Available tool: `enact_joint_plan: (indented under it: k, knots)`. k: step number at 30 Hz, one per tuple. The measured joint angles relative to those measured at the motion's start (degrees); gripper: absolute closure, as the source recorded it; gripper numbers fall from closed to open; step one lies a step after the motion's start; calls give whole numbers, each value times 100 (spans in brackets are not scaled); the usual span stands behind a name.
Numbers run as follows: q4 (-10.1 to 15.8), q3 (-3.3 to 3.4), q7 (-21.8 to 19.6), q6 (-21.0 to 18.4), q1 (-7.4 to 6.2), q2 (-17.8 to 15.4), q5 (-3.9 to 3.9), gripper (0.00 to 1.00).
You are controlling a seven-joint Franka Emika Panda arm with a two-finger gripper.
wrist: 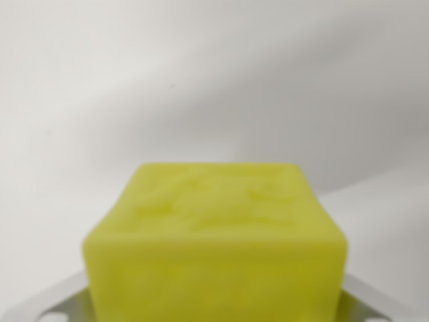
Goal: Pick yellow cube
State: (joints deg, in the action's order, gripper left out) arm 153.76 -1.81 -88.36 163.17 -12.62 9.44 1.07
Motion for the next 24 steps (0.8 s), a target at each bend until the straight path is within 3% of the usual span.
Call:
enact_joint_plan:
  k: [24]
  knots:
    - [59, 2, 64, -689, -19, -748, -87, 100]
